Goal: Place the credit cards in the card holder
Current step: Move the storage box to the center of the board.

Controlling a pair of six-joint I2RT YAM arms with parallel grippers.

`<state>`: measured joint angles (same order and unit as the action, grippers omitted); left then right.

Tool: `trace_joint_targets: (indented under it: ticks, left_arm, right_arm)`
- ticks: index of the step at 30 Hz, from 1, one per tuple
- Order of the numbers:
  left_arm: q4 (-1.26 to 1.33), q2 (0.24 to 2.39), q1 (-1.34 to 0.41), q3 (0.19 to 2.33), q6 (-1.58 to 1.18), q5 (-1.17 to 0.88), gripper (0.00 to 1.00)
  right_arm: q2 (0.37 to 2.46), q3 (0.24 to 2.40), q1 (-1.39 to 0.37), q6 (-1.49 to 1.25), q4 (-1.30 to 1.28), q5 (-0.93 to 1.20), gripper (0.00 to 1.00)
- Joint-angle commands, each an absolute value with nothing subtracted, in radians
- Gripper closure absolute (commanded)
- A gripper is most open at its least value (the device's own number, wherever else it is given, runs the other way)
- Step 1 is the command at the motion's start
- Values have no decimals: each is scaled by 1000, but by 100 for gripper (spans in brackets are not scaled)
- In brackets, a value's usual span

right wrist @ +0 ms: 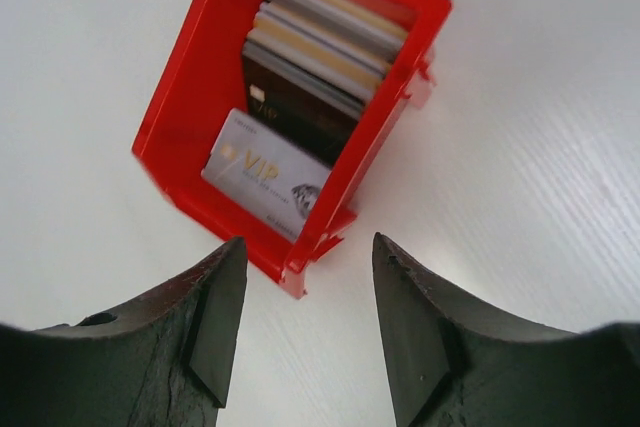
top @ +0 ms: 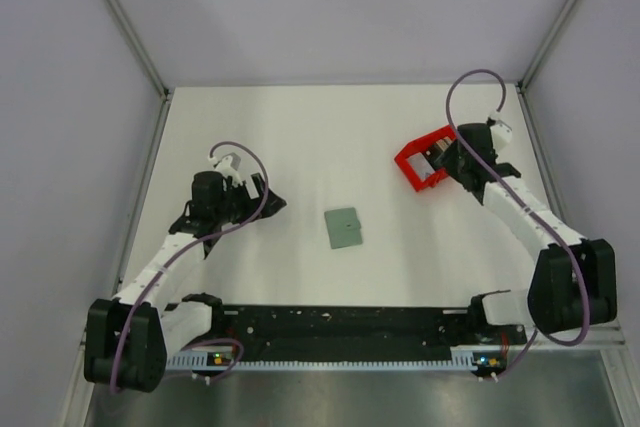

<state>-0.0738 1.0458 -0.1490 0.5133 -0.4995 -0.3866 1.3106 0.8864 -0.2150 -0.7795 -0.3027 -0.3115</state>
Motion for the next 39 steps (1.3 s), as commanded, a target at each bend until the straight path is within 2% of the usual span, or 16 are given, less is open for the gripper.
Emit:
trace_joint_targets:
  ticks: [1,10,12,15,17,26,39]
  left_arm:
    - [-38,1037,-160,534,-482,-408,2]
    - [-84,1014,-163,551,-471,-393,2]
    - [-92,1015,-163,554,-468,-390,2]
    - [-94,1019,-164,557,-471,-385,2]
    - [-94,1025,-164,561,-472,-382,2]
    - [-74,1058,-169,560,-486,-387,2]
    - [-25,1081,-196,540,-509,-387,2]
  right_arm:
    - [1394,988,-160,-675,-316,-281,47]
    - [1568,1037,-129,-653,-307,-247,49]
    - [1568,1020,-129,-658,-290,-242,55]
    - [1563,999,-129,-660,-278,-232,57]
    - [1552,983,-127,-669,-278,-222,64]
    - [1459,858,-129,-709,-232,-192,69]
    - [1295,723,-182,-827,-215,-175,82]
